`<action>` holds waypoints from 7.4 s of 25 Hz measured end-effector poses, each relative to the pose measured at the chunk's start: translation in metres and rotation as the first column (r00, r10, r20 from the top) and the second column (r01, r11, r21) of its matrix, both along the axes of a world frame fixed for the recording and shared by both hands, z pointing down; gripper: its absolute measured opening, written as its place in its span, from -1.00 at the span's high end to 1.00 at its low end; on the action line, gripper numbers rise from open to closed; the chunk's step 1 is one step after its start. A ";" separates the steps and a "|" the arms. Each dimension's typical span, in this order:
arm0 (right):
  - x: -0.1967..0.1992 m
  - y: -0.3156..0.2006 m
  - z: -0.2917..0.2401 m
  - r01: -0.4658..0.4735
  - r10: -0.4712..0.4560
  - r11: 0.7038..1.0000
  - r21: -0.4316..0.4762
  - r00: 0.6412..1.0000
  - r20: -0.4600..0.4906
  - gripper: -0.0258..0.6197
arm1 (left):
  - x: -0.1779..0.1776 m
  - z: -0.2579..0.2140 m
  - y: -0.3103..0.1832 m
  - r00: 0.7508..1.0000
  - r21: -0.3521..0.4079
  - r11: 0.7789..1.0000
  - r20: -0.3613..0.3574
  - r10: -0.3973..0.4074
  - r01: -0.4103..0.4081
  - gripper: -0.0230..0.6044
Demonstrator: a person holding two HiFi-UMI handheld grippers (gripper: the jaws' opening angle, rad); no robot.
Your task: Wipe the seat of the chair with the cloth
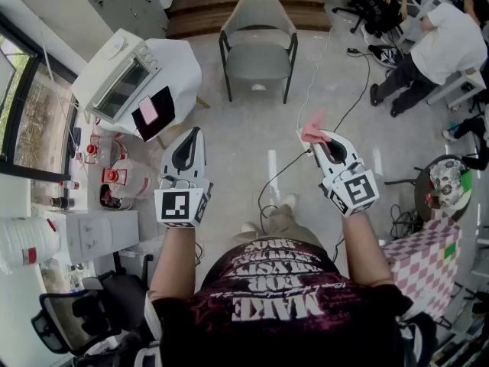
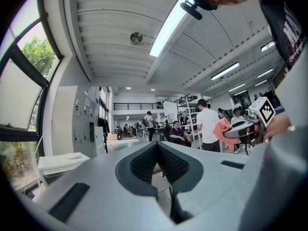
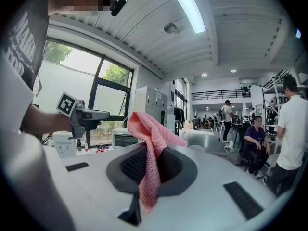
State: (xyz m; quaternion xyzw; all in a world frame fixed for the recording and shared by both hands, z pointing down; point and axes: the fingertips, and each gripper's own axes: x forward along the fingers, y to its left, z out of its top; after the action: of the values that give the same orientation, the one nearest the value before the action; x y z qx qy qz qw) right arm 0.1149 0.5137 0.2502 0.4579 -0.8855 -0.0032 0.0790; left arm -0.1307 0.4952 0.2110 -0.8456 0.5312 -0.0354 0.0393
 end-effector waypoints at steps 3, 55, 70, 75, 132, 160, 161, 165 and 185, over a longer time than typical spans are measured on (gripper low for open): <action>-0.015 0.004 -0.002 0.007 -0.007 1.000 0.023 1.000 -0.001 0.83 | -0.008 -0.004 0.004 1.000 0.032 0.999 -0.004 0.001 -0.001 0.92; 0.095 -0.186 0.022 0.064 -0.061 0.997 -0.043 0.996 0.060 0.83 | 0.097 0.018 -0.171 0.998 -0.014 0.999 0.053 -0.030 0.031 0.92; 0.075 -0.259 0.022 0.029 -0.027 0.998 -0.048 0.999 0.045 0.83 | 0.084 0.026 -0.254 1.000 -0.024 1.000 0.026 0.011 -0.011 0.92; 0.047 -0.308 0.022 0.039 -0.037 0.997 -0.059 0.998 0.042 0.83 | 0.058 0.031 -0.301 1.000 -0.039 0.999 0.017 0.003 -0.002 0.92; 0.002 -0.591 0.032 -0.013 0.020 0.994 -0.110 0.998 0.060 0.83 | 0.035 0.049 -0.604 0.994 -0.093 0.990 0.015 0.112 -0.110 0.92; 0.002 -0.732 0.197 0.200 -0.176 0.917 -0.344 0.979 0.100 0.83 | 0.036 0.116 -0.693 0.992 -0.184 0.978 0.092 -0.086 0.102 0.92; -0.004 -0.737 0.209 0.203 -0.179 0.912 -0.357 0.979 0.100 0.83 | 0.033 0.123 -0.696 0.992 -0.193 0.976 0.093 -0.082 0.099 0.92; -0.028 -0.758 0.256 0.205 -0.182 0.888 -0.412 0.979 0.094 0.83 | 0.025 0.147 -0.715 0.994 -0.224 0.971 0.089 -0.065 0.083 0.92; -0.130 -0.857 0.491 0.203 -0.247 0.737 -0.645 0.969 0.023 0.83 | -0.015 0.249 -0.815 0.996 -0.347 0.938 0.079 0.037 -0.008 0.92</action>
State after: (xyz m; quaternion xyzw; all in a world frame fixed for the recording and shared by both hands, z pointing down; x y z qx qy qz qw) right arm -0.0154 -0.3434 0.7416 0.2925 -0.8784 0.2758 0.2583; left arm -0.1452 -0.3199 0.4605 -0.8431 0.5048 -0.1637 -0.0873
